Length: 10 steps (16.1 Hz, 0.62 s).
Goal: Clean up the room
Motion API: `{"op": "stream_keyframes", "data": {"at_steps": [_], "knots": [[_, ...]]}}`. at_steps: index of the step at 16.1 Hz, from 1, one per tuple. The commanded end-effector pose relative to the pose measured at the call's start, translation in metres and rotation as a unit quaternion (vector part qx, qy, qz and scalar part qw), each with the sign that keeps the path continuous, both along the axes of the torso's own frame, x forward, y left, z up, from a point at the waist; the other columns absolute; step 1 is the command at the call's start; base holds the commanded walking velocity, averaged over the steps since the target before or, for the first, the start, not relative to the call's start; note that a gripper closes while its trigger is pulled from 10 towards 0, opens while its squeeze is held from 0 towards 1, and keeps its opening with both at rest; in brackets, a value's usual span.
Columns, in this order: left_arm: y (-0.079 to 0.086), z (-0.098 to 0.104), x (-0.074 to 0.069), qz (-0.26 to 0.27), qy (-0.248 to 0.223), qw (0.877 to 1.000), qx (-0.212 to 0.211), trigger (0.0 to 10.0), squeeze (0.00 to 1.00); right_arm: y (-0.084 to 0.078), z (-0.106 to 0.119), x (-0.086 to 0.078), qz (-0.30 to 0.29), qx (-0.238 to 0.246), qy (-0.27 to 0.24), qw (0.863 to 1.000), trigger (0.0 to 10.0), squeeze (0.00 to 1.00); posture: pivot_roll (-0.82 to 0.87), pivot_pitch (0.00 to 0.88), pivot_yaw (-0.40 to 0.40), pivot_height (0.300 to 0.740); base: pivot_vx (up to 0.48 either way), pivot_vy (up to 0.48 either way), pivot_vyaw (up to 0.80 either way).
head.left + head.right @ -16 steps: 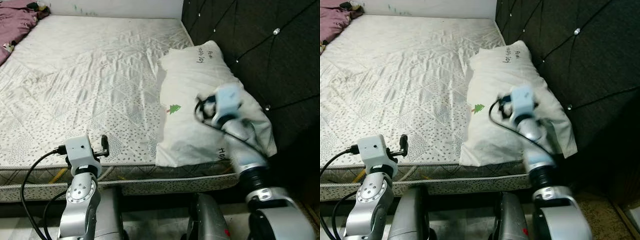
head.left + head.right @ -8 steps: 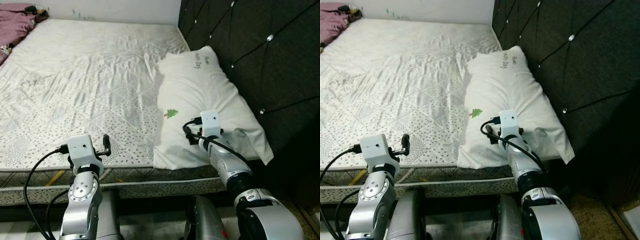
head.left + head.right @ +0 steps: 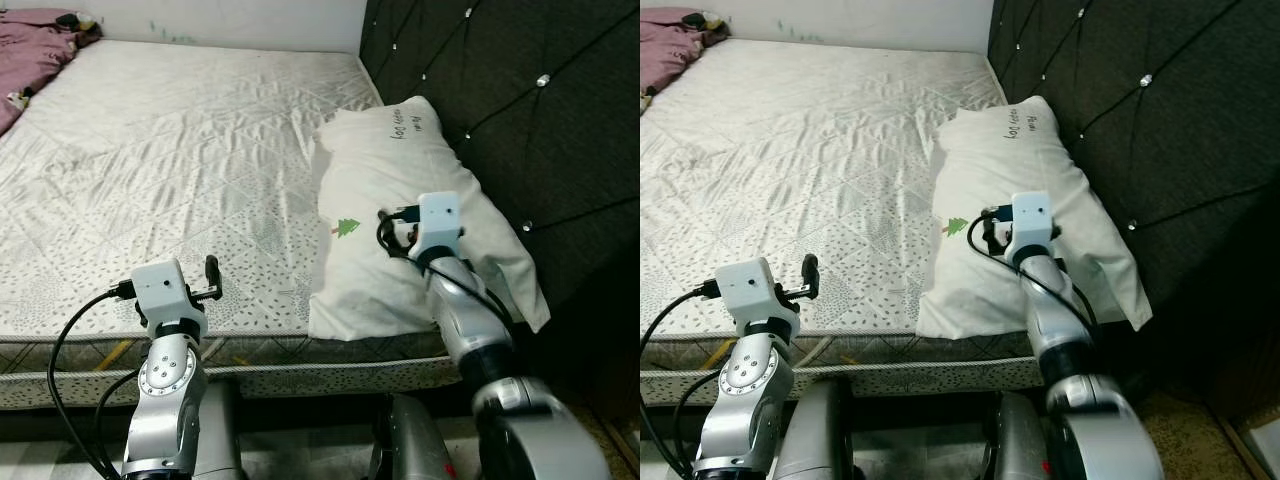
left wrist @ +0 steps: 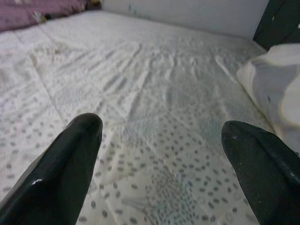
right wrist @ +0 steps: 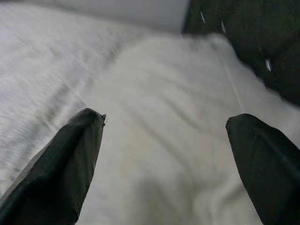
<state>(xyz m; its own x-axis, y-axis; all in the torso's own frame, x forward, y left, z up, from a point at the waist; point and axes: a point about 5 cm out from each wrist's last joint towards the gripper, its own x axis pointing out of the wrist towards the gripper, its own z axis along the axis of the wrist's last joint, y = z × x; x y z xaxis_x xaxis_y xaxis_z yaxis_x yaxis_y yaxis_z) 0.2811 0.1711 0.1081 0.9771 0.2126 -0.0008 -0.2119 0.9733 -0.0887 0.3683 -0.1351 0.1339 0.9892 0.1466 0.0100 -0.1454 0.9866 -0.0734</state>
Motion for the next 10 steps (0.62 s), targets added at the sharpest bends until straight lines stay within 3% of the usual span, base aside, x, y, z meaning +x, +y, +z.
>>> {"op": "stream_keyframes", "data": {"at_steps": [1,2,4,5,7,10], "knots": [[-0.006,0.005,0.002,-0.015,-0.014,1.000,0.010,10.0,0.00,0.000,0.001,-0.003,0.017,0.011,-0.007,1.000,10.0,0.00,0.06,0.000,-0.048,0.540,0.000,0.000,0.00],[-0.006,0.006,0.001,-0.017,-0.023,0.999,0.024,10.0,0.00,-0.008,-0.001,-0.009,-0.035,-0.010,-0.027,0.999,10.0,0.00,0.05,0.000,-0.040,0.540,0.000,0.000,0.00],[-0.005,0.007,0.000,-0.018,-0.029,0.999,0.025,10.0,0.00,-0.011,-0.009,-0.016,-0.047,0.024,-0.002,0.999,10.0,0.00,0.05,0.000,-0.034,0.540,0.000,0.000,0.00],[-0.006,0.007,-0.001,-0.024,-0.037,0.999,0.024,10.0,0.00,-0.007,-0.009,-0.027,-0.039,0.056,-0.020,0.997,10.0,0.00,0.05,0.000,-0.025,0.540,0.000,0.000,0.00],[-0.007,0.011,-0.006,-0.024,-0.052,0.998,0.022,10.0,0.00,0.008,-0.010,-0.054,-0.032,0.053,-0.047,0.997,10.0,0.00,0.04,0.000,-0.016,0.540,0.000,0.000,0.00],[-0.003,0.028,-0.009,-0.007,-0.095,0.995,0.034,10.0,0.00,0.003,0.005,-0.054,-0.034,0.064,-0.069,0.995,10.0,0.00,0.04,0.000,-0.021,0.540,0.000,0.000,0.00]]}}
